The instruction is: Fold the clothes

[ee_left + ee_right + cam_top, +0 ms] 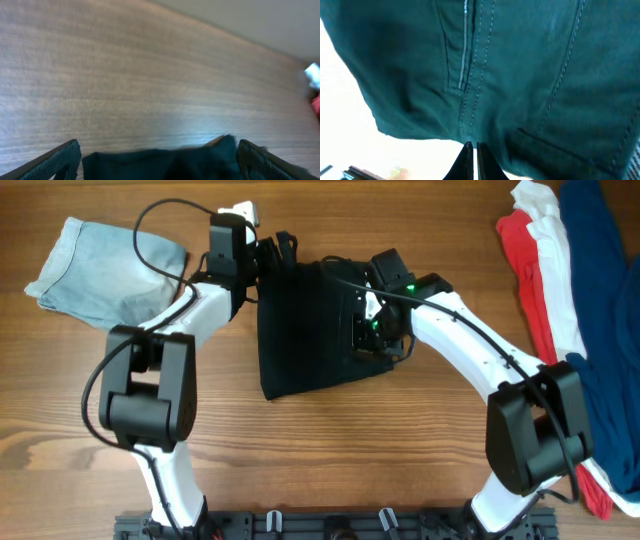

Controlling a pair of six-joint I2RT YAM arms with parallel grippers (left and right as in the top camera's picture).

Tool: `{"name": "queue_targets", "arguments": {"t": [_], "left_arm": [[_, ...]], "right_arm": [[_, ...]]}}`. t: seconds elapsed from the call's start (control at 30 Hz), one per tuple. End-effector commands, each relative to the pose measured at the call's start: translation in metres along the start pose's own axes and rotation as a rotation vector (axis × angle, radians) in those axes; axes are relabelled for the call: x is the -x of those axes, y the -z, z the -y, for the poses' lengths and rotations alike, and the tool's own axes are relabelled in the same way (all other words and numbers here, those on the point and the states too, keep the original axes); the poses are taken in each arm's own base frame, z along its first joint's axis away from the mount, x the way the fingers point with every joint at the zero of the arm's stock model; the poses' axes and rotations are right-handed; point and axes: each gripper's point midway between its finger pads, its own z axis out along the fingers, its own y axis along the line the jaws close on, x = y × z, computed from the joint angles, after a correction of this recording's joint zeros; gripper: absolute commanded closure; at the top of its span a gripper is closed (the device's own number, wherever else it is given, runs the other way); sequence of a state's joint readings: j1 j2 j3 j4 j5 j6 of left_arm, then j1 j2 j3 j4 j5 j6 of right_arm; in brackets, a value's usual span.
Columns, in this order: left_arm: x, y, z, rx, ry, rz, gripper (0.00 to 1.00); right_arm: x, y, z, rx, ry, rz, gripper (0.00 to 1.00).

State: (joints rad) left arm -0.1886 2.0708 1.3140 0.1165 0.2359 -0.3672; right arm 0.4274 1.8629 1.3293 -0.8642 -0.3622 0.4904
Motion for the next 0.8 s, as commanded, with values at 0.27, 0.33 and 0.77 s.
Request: {"name": "queue_targets", "arguments": {"t": [0.27, 0.33, 0.77], "left_arm": [[-0.092, -0.005, -0.03, 0.07, 0.077, -0.346, 0.11], [-0.119, 0.007, -0.04, 0.123, 0.114, -0.462, 0.18], [-0.229, 0.121, -0.057, 0.39, 0.308, -1.06, 0.19]], "right_arm": [[-0.001, -0.029, 0.03, -0.123, -0.066, -0.042, 0.96], [0.001, -0.034, 0.04, -0.17, -0.077, -0.038, 0.96], [0.054, -0.017, 0.105, -0.404, -0.159, 0.19, 0.96]]}}
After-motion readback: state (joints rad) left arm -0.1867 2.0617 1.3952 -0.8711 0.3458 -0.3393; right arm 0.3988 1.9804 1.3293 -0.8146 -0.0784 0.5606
